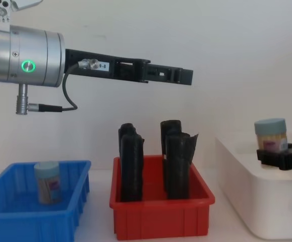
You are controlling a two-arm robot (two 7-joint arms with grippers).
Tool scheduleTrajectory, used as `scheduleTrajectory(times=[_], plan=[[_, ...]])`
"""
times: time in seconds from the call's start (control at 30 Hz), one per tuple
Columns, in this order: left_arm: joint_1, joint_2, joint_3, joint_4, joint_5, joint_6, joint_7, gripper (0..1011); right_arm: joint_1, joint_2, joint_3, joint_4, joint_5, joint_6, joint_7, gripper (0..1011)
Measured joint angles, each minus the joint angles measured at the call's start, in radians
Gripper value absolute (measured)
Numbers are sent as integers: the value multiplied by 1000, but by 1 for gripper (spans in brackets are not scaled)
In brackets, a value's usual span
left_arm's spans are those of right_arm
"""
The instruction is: Pick the cotton swabs from the blue box and place them into the white box.
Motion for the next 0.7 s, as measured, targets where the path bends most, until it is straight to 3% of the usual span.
scheduleTrajectory(times=[0.23, 0.33, 0.5, 0.7], plan=[[0, 0, 0, 0, 0, 0, 0, 1000, 31, -10, -6, 54, -11, 9, 27, 758], [0, 0, 0, 0, 0, 0, 0, 1000, 42, -14, -8, 72, -16, 9, 36, 884], [0, 0, 0, 0, 0, 0, 0, 1000, 51, -16, -10, 85, -21, 4, 43, 993], [0, 0, 0, 0, 0, 0, 0, 1000, 54, -17, -11, 89, -24, -17, 45, 1002]])
